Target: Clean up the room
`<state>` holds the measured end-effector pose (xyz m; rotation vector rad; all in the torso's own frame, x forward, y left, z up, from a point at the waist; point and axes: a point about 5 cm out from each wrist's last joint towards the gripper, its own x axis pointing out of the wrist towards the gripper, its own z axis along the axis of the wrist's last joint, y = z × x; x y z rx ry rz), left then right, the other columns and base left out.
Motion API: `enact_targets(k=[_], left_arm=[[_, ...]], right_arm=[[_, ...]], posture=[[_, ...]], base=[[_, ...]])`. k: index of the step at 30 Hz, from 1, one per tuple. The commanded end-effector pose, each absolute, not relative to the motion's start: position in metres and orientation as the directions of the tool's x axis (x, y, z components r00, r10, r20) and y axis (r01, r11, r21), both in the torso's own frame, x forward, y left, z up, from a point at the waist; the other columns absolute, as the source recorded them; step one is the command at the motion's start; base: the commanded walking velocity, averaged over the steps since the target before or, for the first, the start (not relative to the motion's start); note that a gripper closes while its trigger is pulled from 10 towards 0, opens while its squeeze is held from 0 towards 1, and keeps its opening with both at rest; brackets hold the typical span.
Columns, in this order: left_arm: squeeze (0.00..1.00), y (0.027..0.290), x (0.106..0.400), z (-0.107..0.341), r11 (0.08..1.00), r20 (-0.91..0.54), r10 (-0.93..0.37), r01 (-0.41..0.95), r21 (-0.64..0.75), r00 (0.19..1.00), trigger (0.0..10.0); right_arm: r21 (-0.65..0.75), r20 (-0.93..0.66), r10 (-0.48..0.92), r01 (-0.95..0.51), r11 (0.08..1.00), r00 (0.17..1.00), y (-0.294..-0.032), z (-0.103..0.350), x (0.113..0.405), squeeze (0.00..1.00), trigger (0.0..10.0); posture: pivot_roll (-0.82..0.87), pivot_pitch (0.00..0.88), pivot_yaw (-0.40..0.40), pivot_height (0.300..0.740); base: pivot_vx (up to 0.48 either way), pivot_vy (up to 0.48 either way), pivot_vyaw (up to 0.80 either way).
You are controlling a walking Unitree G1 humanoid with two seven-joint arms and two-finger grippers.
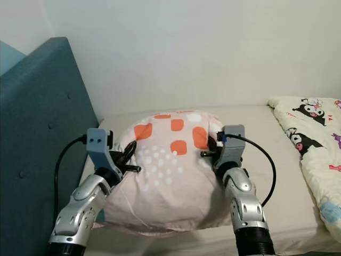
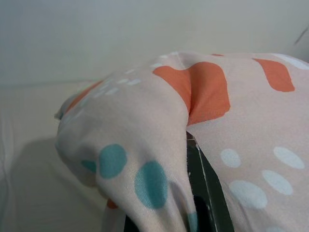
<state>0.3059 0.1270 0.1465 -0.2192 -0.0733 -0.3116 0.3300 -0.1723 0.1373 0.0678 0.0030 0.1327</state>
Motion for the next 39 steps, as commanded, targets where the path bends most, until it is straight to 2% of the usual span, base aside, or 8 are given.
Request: enact_targets(k=[1, 13, 17, 23, 36, 39], left_arm=[[0.00, 0.129, 0.306, 0.152, 0.932, 0.140, -0.296, 0.318, -0.176, 0.945, 10.0], [0.00, 0.129, 0.306, 0.152, 0.930, 0.138, -0.299, 0.320, -0.178, 0.944, 10.0], [0.00, 0.130, 0.304, 0.152, 0.933, 0.127, -0.296, 0.315, -0.173, 0.947, 10.0], [0.00, 0.128, 0.303, 0.152, 0.927, 0.138, -0.301, 0.323, -0.188, 0.944, 10.0], [0.00, 0.127, 0.305, 0.151, 0.937, 0.120, -0.287, 0.305, -0.171, 0.950, 10.0], [0.00, 0.126, 0.308, 0.143, 0.956, 0.083, -0.259, 0.267, -0.118, 0.962, 10.0]], right_arm=[[0.064, 0.066, 0.115, -0.119, 0.991, 0.991, -0.175, 0.147, 0.329, 0.00, 10.0], [0.068, 0.063, 0.113, -0.117, 0.991, 0.992, -0.174, 0.146, 0.328, 0.00, 10.0], [0.071, 0.061, 0.113, -0.118, 0.990, 0.992, -0.174, 0.146, 0.328, 0.00, 10.0], [0.075, 0.061, 0.110, -0.115, 0.991, 0.992, -0.174, 0.146, 0.328, 0.00, 10.0], [0.079, 0.055, 0.104, -0.108, 0.991, 0.993, -0.177, 0.145, 0.328, 0.00, 10.0], [0.052, 0.030, 0.099, -0.101, 0.994, 0.995, -0.178, 0.143, 0.329, 0.00, 10.0]], posture=[[-0.02, 0.060, -0.018, 0.740], [-0.01, 0.069, -0.015, 0.740], [-0.01, 0.071, -0.013, 0.740], [-0.01, 0.072, -0.011, 0.740], [-0.01, 0.075, -0.007, 0.740], [-0.01, 0.077, -0.007, 0.740]], base=[[0.000, 0.322, 0.00], [0.000, 0.361, 0.00], [0.000, -0.124, 0.00], [0.000, -0.443, 0.00], [0.000, 0.000, 0.00], [0.000, 0.000, 0.00]])
